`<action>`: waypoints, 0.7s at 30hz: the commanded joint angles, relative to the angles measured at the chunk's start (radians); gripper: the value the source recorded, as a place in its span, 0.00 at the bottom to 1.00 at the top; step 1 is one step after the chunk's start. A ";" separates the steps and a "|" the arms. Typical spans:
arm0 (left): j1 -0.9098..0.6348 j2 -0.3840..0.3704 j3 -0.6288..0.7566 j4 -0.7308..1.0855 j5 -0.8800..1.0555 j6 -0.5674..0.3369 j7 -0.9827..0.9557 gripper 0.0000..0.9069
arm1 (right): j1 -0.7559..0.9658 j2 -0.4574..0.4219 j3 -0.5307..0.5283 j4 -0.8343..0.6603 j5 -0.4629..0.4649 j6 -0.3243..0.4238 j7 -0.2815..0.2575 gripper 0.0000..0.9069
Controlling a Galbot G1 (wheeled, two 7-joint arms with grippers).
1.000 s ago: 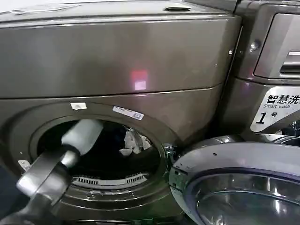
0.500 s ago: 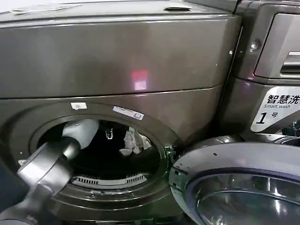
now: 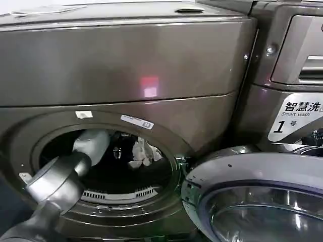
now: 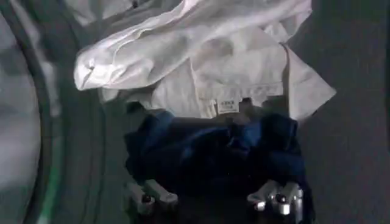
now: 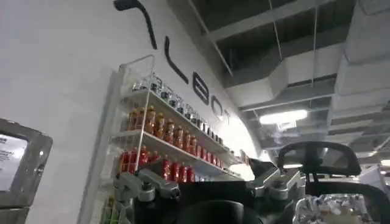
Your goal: Grasp the clothes from the dryer.
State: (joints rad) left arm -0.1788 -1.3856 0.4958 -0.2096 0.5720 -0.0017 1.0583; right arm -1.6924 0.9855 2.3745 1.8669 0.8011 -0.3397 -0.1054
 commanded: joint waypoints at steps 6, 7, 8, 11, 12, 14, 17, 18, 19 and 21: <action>0.062 0.018 -0.360 -0.096 -0.130 0.052 -0.157 0.00 | 0.003 0.003 -0.003 0.003 -0.001 0.000 0.003 1.00; 0.073 0.021 -0.401 -0.115 -0.140 0.063 -0.184 0.00 | 0.003 0.003 -0.003 0.003 -0.001 0.000 0.003 1.00; 0.092 0.027 -0.457 -0.140 -0.165 0.071 -0.207 0.00 | 0.002 0.003 -0.003 0.004 -0.001 0.000 0.004 1.00; 0.150 0.053 -0.574 -0.219 -0.251 0.097 -0.278 0.00 | 0.000 0.002 -0.003 0.005 -0.001 0.000 0.005 1.00; 0.174 0.064 -0.587 -0.248 -0.308 0.112 -0.309 0.00 | 0.000 0.001 -0.002 0.006 0.000 0.000 0.005 1.00; 0.232 0.081 -0.619 -0.342 -0.409 0.137 -0.364 0.00 | 0.000 0.002 -0.002 0.006 0.000 0.000 0.005 1.00; 0.294 0.077 -0.676 -0.440 -0.454 0.146 -0.456 0.00 | -0.003 0.004 -0.001 0.014 0.001 -0.001 0.006 1.00; 0.307 0.070 -0.702 -0.457 -0.471 0.152 -0.492 0.00 | -0.005 0.004 0.000 0.015 0.001 -0.001 0.007 1.00; 0.325 0.063 -0.734 -0.490 -0.483 0.161 -0.526 0.00 | -0.007 0.005 0.002 0.013 0.001 -0.001 0.009 1.00; 0.360 0.061 -0.771 -0.563 -0.519 0.172 -0.582 0.00 | -0.011 0.005 0.006 0.009 0.001 0.000 0.013 1.00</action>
State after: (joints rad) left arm 0.0309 -1.3297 -0.0377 -0.5058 0.2479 0.1205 0.7257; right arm -1.6999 0.9894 2.3763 1.8800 0.8014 -0.3401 -0.0961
